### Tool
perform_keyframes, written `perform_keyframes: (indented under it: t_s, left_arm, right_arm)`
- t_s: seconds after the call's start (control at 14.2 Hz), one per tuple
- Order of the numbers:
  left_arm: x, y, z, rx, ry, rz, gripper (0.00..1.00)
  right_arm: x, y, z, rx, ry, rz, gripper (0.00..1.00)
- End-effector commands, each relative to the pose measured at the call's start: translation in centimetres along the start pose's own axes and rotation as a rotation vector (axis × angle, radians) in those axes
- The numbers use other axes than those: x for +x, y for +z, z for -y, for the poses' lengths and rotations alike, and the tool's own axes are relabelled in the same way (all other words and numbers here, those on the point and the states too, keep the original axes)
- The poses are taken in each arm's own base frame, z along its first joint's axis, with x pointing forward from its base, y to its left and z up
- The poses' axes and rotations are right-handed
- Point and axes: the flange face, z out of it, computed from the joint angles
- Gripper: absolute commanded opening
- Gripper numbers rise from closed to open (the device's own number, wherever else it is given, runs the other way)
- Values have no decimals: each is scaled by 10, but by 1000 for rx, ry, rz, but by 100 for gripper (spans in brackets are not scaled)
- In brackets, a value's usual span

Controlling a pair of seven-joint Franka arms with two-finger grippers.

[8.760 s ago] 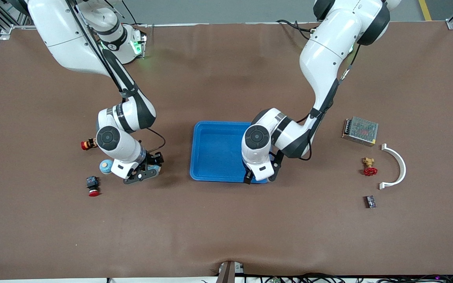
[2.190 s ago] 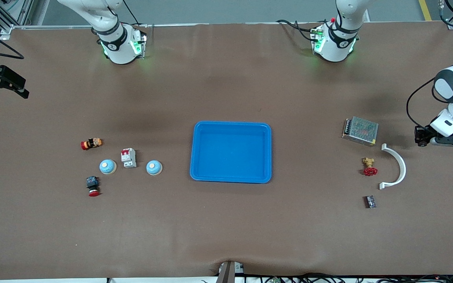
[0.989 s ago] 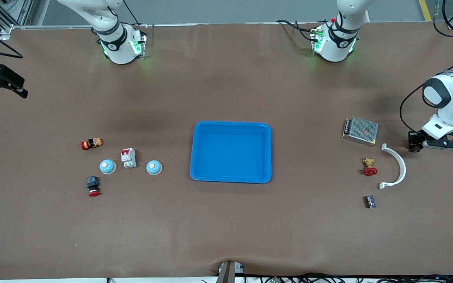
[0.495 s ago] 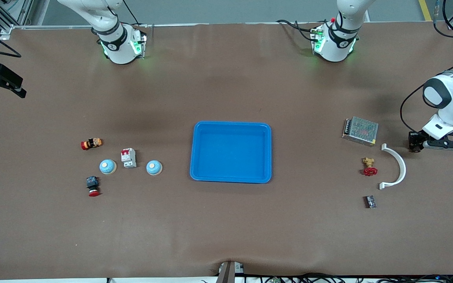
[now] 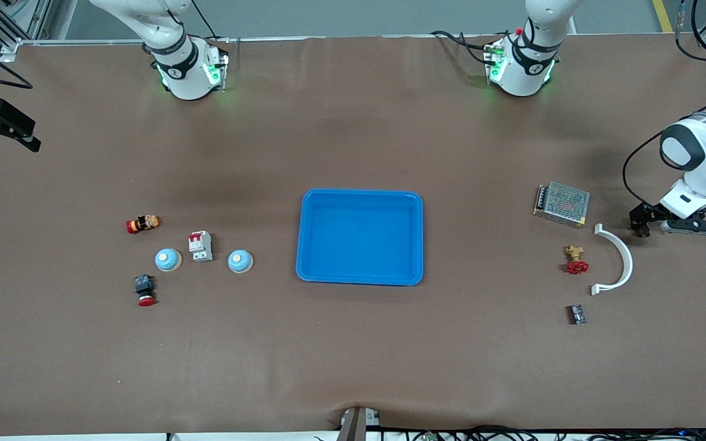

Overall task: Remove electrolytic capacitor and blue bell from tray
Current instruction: 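Lower the capacitor beside the white arc and open the left gripper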

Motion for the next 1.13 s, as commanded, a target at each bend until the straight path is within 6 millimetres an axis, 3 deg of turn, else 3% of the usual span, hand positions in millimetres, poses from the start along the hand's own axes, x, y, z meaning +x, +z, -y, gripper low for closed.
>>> perform_keyframes:
  t_s: [0.0, 0.42, 0.64, 0.85, 1.06]
  left_arm:
    - [1, -4, 6, 10, 13, -20, 100]
    - [14, -38, 13, 9, -10, 23, 100]
    - [30, -48, 6, -6, -41, 30, 100]
    - [59, -54, -24, -54, -184, 60, 100]
    - [94, -75, -59, -86, -276, 89, 100]
  right_arm:
    - [-3, -6, -2, 1, -2, -5, 100]
    - [-3, -6, -1, 2, -4, 1, 100]
    - [-2, -6, -1, 2, -4, 0, 100]
    - [-2, -8, 2, 1, -7, -5, 100]
    - [-3, -8, 2, 1, -4, -5, 100]
